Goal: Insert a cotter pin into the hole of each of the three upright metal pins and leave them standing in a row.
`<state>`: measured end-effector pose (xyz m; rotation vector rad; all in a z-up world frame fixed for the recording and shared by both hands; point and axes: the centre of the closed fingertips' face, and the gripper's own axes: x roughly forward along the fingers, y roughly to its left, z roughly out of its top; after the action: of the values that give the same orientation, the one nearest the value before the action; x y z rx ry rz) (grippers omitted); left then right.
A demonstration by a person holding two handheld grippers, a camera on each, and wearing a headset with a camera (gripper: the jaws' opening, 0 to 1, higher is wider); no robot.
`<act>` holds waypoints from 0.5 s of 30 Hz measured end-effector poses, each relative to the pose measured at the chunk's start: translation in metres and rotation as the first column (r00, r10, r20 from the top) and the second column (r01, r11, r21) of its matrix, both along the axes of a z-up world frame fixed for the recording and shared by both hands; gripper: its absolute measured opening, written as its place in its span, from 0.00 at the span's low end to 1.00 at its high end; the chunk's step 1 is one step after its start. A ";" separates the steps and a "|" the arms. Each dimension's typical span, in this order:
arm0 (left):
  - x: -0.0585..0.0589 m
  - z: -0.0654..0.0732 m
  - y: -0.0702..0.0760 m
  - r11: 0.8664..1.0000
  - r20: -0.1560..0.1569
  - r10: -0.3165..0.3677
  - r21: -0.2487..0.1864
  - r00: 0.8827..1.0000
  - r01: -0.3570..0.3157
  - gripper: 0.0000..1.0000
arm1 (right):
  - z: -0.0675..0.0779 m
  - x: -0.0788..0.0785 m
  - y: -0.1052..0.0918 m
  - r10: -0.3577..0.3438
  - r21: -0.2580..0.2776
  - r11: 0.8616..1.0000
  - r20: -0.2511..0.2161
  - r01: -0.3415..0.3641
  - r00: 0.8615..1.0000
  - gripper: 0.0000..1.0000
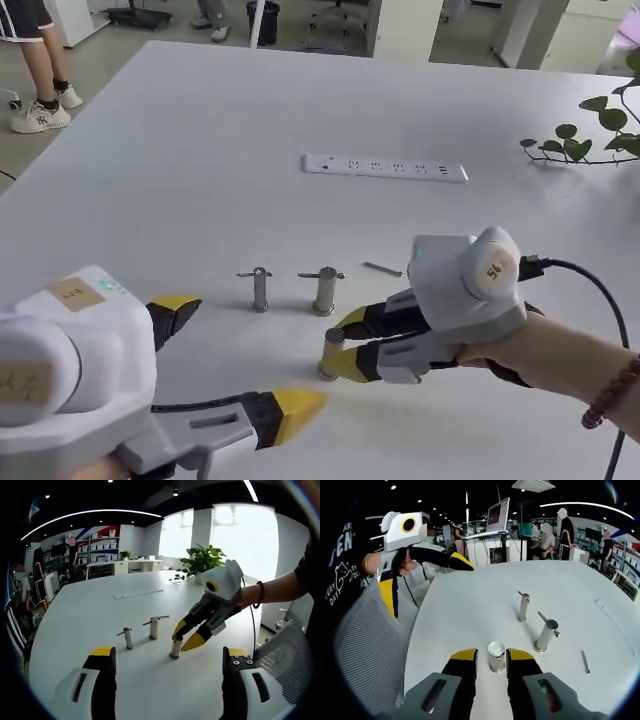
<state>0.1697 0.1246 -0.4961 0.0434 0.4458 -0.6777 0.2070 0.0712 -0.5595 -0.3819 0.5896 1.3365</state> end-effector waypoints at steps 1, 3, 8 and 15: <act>0.000 0.000 0.000 1.000 0.000 0.001 0.001 1.000 -0.001 0.88 | 0.002 0.001 -0.001 -0.010 0.007 1.000 -0.007 0.010 1.000 0.19; 0.001 0.000 0.000 1.000 0.000 0.002 0.000 1.000 -0.002 0.88 | 0.006 0.002 -0.005 -0.020 0.012 1.000 -0.016 0.020 1.000 0.20; 0.002 -0.001 0.000 1.000 -0.001 0.005 0.001 1.000 -0.005 0.88 | 0.011 0.005 -0.016 -0.050 0.007 0.999 -0.043 0.051 0.998 0.20; 0.004 -0.005 0.002 1.000 -0.011 0.015 0.003 1.000 -0.015 0.87 | 0.014 0.023 -0.038 -0.114 -0.022 0.993 -0.044 0.113 0.992 0.19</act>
<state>0.1733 0.1270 -0.5009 0.0390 0.4568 -0.6624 0.2296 0.0337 -0.5460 -0.3298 0.6535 1.2334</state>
